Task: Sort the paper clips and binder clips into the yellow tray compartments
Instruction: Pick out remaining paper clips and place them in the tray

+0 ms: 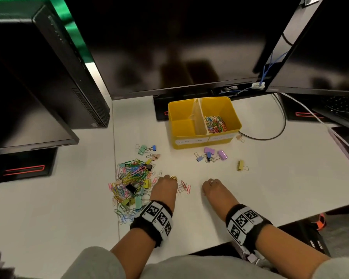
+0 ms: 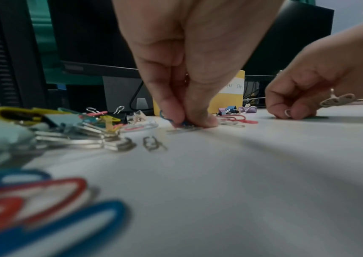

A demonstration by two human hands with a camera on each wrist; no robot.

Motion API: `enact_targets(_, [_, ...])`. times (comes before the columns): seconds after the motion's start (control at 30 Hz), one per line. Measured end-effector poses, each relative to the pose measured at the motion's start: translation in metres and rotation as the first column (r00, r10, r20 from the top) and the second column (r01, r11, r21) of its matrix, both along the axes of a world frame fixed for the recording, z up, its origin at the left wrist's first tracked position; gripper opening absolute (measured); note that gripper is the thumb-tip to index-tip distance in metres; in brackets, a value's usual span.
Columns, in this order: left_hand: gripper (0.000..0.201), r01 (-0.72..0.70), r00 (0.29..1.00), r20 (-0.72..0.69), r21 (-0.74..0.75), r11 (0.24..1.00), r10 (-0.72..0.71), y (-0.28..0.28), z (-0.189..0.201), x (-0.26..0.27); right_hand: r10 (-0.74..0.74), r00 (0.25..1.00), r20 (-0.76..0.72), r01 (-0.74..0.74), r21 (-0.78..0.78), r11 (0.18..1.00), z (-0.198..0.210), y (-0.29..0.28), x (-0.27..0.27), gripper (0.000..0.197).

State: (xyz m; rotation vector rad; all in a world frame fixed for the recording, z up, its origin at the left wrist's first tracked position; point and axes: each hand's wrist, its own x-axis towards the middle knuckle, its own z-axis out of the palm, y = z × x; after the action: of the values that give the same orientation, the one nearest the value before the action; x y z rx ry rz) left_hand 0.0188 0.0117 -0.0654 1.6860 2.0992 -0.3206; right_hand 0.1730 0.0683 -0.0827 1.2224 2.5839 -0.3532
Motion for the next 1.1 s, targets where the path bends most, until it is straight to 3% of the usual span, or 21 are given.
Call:
enact_targets(0.1, [0.024,-0.007,1.0,-0.027,-0.018,1.0,0.007,0.002,-0.003,-0.004,0.082,0.994,0.079,-0.093,0.16,0.983,-0.011,-0.014,-0.002,0.023])
enact_targets(0.23, [0.024,0.051,0.999,-0.018,0.009,0.999,-0.05,0.002,0.001,-0.008,0.013,1.0,0.01,-0.014,0.108,0.994,-0.004,-0.015,-0.005,0.029])
enact_targets(0.3, [0.023,-0.037,0.992,0.121,0.094,0.995,0.026,0.001,0.009,-0.013,-0.182,0.973,-0.141,0.174,-0.067,0.982,0.006,-0.006,-0.003,0.031])
enact_targets(0.37, [0.014,-0.24,0.918,0.362,0.188,0.952,0.16,-0.001,0.018,-0.021,-0.386,0.876,-0.289,0.286,-0.333,0.899,0.014,0.006,0.0,0.037])
enact_targets(0.4, [0.011,-0.379,0.802,0.55,0.17,0.909,0.231,-0.002,0.021,-0.026,-0.487,0.787,-0.379,0.322,-0.42,0.849,0.021,0.01,-0.001,0.042])
enact_targets(0.43, [0.017,-0.502,0.612,0.736,0.078,0.861,0.29,-0.002,0.021,-0.031,-0.561,0.683,-0.467,0.336,-0.481,0.81,0.03,0.011,-0.003,0.046])
enact_targets(0.47, [0.023,-0.564,0.375,0.865,-0.074,0.822,0.335,-0.002,0.022,-0.034,-0.607,0.593,-0.529,0.314,-0.542,0.779,0.04,0.011,-0.005,0.047])
enact_targets(0.53, [0.026,-0.55,-0.04,0.923,-0.341,0.763,0.383,-0.002,0.018,-0.034,-0.624,0.49,-0.609,0.181,-0.629,0.756,0.063,0.005,-0.016,0.034])
enact_targets(0.6, [0.027,-0.456,-0.355,0.842,-0.535,0.711,0.406,-0.001,0.015,-0.028,-0.52,0.527,-0.672,0.094,-0.563,0.821,0.085,-0.006,-0.03,0.012])
enact_targets(0.67, [0.029,-0.339,-0.548,0.719,-0.659,0.672,0.428,0.001,0.014,-0.018,-0.38,0.621,-0.686,0.049,-0.45,0.892,0.092,-0.014,-0.042,0.009])
enact_targets(0.7, [0.028,-0.297,-0.601,0.662,-0.705,0.644,0.447,0.002,0.016,-0.013,-0.305,0.674,-0.673,0.028,-0.389,0.921,0.091,-0.018,-0.045,0.012])
enact_targets(0.77, [0.024,-0.269,-0.641,0.589,-0.773,0.575,0.492,0.003,0.016,-0.008,-0.211,0.727,-0.653,0.005,-0.302,0.953,0.089,-0.023,-0.045,0.018])
enact_targets(0.83, [0.03,-0.273,-0.675,0.53,-0.826,0.493,0.514,0.003,0.014,-0.012,-0.216,0.703,-0.678,0.052,-0.254,0.966,0.086,-0.02,-0.035,0.014])
enact_targets(0.9, [0.036,-0.343,-0.647,0.543,-0.834,0.432,0.535,0.002,0.011,-0.023,-0.298,0.703,-0.646,0.194,-0.228,0.954,0.073,-0.014,-0.015,0.009])
enact_targets(0.93, [0.036,-0.428,-0.563,0.608,-0.794,0.431,0.561,0.0,0.012,-0.028,-0.369,0.742,-0.56,0.285,-0.235,0.929,0.062,-0.01,-0.004,0.012])
enact_targets(0.97, [0.037,-0.538,-0.416,0.689,-0.712,0.45,0.593,-0.001,0.012,-0.031,-0.429,0.796,-0.427,0.353,-0.25,0.902,0.05,-0.008,0.004,0.016])
enact_targets(1.0, [0.038,-0.643,-0.203,0.756,-0.582,0.498,0.622,-0.003,0.013,-0.031,-0.467,0.836,-0.286,0.394,-0.278,0.876,0.038,-0.008,0.009,0.021])
enact_targets(1.03, [0.04,-0.705,0.058,0.777,-0.413,0.577,0.627,-0.004,0.015,-0.03,-0.481,0.857,-0.184,0.417,-0.302,0.857,0.026,-0.01,0.011,0.023])
enact_targets(1.1, [0.039,-0.626,0.588,0.633,-0.039,0.779,0.503,-0.007,0.014,-0.025,-0.475,0.87,-0.135,0.412,-0.331,0.849,0.015,-0.015,0.011,0.016])
